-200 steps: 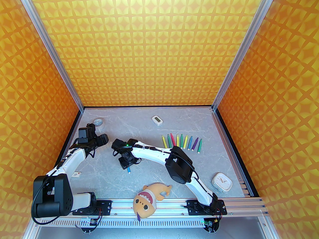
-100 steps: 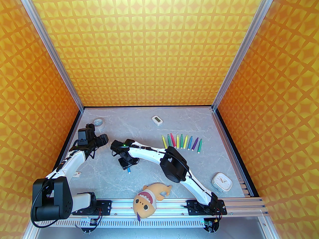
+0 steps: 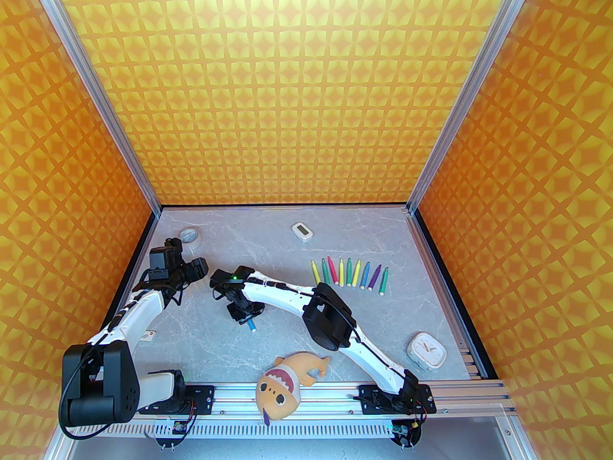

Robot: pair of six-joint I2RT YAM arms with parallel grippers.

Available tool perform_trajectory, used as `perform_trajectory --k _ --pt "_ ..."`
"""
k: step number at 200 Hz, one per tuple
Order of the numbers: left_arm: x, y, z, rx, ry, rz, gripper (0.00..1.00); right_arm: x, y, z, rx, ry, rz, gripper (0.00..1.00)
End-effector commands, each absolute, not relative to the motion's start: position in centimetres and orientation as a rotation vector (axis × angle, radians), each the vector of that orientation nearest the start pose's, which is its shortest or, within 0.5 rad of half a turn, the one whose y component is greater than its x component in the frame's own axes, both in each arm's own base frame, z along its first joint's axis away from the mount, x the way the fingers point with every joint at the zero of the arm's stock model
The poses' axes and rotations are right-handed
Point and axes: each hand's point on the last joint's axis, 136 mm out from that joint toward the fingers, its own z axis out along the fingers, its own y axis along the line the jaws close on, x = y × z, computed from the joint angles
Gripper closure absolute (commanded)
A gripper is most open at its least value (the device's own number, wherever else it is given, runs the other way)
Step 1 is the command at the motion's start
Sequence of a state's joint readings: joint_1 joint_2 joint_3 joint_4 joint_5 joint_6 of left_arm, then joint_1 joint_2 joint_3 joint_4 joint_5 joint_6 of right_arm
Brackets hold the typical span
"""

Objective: Open the pen caps

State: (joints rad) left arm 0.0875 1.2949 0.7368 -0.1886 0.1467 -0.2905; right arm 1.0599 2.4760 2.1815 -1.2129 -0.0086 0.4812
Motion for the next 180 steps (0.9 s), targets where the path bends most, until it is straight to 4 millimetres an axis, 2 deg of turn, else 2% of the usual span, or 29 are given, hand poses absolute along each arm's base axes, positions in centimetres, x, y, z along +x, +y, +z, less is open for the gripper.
perform_trajectory --k 1,51,76,108,136,180 --pt "36.6 1.3 12.5 -0.391 2.275 -0.253 0.25 24.2 42.4 -0.7 -0.913 2.987 -0.022 0.82" --pt "36.6 0.7 12.4 -0.365 2.278 -0.291 0.26 24.7 42.3 1.3 -0.919 2.925 0.016 0.92" --pt "36.6 -0.1 12.8 -0.321 2.276 -0.337 0.26 24.9 42.7 2.8 -0.916 2.898 0.124 0.94" --pt "36.3 -1.8 13.3 -0.260 2.268 -0.433 0.26 26.5 42.0 5.4 -0.879 2.824 0.259 0.99" --pt "36.3 -4.4 14.1 -0.180 2.248 -0.555 0.27 28.0 40.9 7.5 -0.804 2.770 0.414 1.00" --pt "36.4 -10.6 15.9 -0.005 2.216 -0.779 0.30 28.9 39.3 9.0 -0.760 2.690 0.616 1.00"
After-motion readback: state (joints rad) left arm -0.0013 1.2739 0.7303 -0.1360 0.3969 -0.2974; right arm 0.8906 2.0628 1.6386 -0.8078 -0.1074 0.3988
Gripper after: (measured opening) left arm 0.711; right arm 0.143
